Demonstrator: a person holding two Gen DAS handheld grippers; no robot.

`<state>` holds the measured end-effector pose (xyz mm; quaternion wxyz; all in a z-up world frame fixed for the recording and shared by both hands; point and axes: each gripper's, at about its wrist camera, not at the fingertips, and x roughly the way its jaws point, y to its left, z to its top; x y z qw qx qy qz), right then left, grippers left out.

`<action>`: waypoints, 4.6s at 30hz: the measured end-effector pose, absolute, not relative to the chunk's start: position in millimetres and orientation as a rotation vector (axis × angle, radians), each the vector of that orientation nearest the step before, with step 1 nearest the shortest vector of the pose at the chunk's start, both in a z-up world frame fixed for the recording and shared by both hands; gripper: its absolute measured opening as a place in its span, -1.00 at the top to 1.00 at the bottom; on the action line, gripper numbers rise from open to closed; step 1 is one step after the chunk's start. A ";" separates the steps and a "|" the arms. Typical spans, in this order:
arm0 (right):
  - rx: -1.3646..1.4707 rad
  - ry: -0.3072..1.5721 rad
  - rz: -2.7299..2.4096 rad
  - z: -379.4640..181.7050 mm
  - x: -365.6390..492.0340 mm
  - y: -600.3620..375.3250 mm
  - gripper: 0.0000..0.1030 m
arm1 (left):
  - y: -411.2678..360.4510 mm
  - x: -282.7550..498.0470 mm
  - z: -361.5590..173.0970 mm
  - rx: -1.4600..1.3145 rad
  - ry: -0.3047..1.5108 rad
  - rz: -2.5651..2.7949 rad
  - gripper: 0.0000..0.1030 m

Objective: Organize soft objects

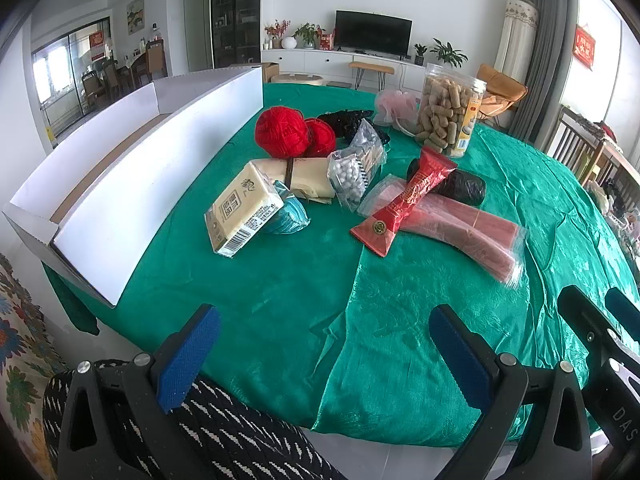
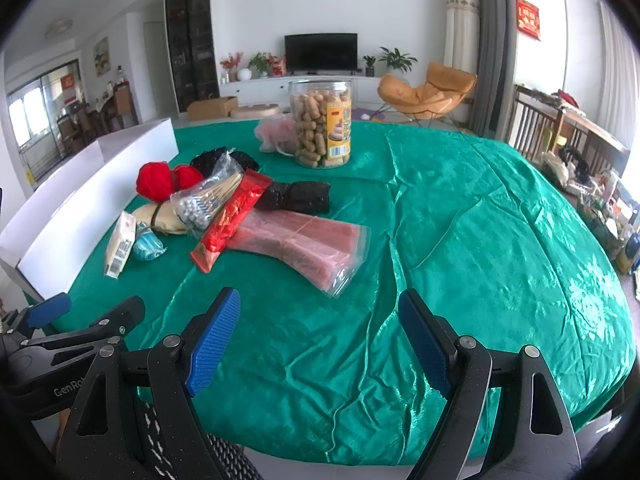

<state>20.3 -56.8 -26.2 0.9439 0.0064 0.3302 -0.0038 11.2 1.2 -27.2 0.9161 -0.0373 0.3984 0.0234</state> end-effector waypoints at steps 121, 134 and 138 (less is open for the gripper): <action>-0.142 0.872 0.045 -97.2 159.0 -94.8 -0.63 | 60.3 82.5 -75.4 -0.137 1.284 0.137 -1.00; -0.095 0.880 0.064 -100.0 164.2 -100.2 -0.63 | 28.0 215.5 -85.6 -0.062 1.175 0.034 -1.00; -0.075 0.884 0.069 -100.9 165.9 -103.1 -0.63 | 37.0 211.2 -84.9 -0.049 1.168 0.004 -1.00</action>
